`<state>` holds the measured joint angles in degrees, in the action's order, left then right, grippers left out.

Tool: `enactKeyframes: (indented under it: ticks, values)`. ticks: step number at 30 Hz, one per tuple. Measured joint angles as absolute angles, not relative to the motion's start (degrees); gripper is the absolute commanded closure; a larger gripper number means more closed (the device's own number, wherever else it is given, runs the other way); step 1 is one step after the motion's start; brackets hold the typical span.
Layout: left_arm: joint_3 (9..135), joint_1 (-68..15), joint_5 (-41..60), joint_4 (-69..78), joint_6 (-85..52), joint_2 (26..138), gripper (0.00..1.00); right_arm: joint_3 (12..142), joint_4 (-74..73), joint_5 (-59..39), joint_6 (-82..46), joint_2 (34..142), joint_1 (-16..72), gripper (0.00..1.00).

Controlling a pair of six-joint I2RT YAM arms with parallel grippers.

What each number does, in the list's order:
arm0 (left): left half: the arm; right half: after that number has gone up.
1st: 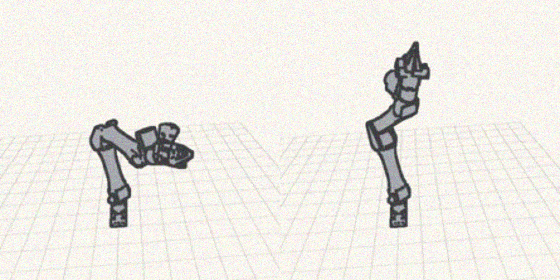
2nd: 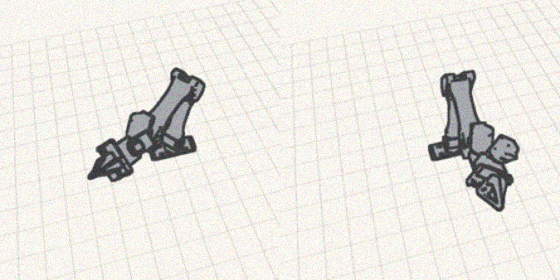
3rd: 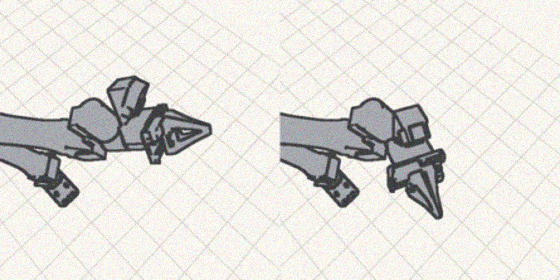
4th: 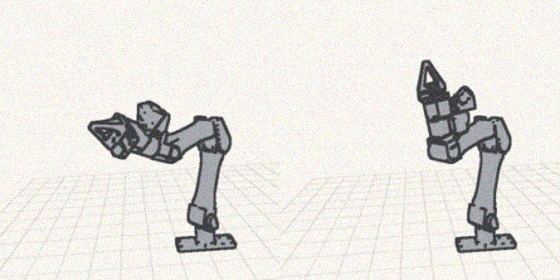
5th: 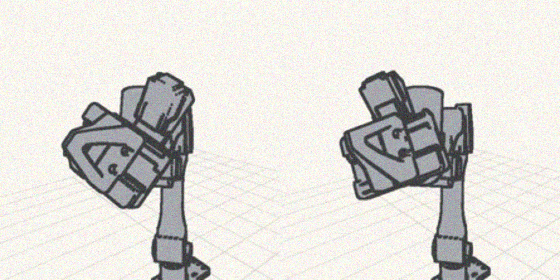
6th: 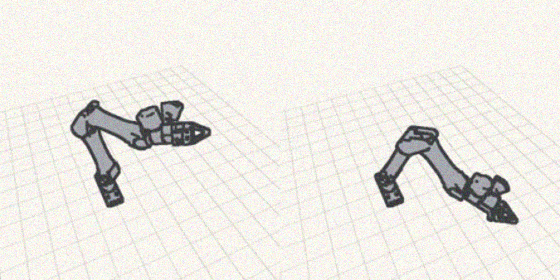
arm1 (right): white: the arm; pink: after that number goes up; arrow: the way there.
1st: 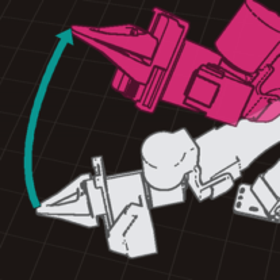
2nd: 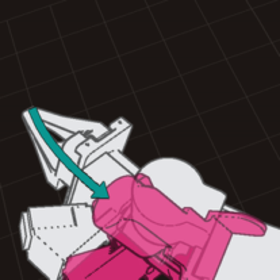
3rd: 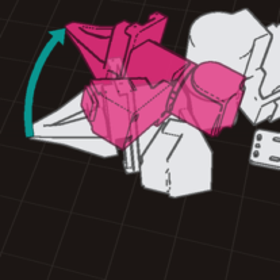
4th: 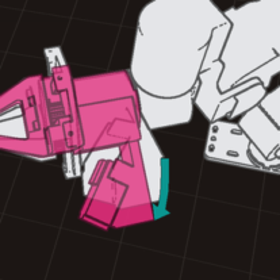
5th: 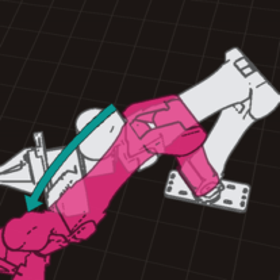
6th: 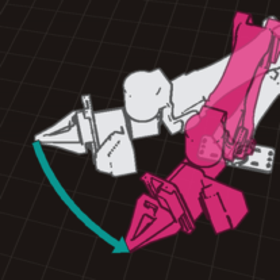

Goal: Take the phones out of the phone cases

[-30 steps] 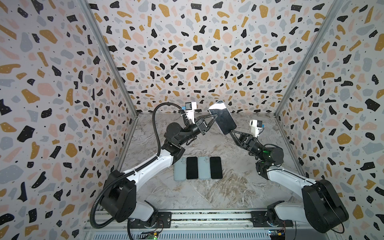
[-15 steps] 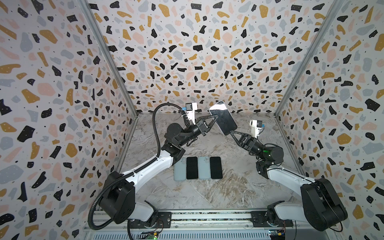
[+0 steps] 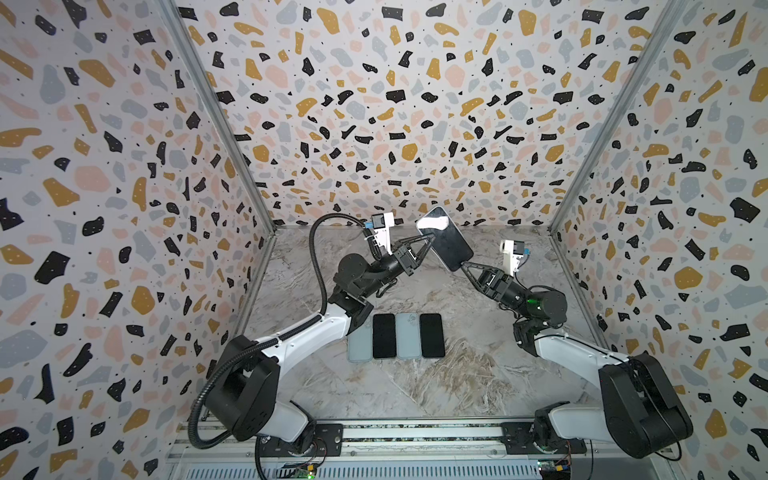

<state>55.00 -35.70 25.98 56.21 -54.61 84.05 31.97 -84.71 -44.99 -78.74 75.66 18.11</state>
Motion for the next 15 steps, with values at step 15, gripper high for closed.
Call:
enactKeyframes:
  ticks: [15]
  values:
    - [55.0,-36.2,26.5,51.4,-50.8,84.2,1.0,31.1,-84.4,-47.0,-86.0,75.7,15.0,0.64]
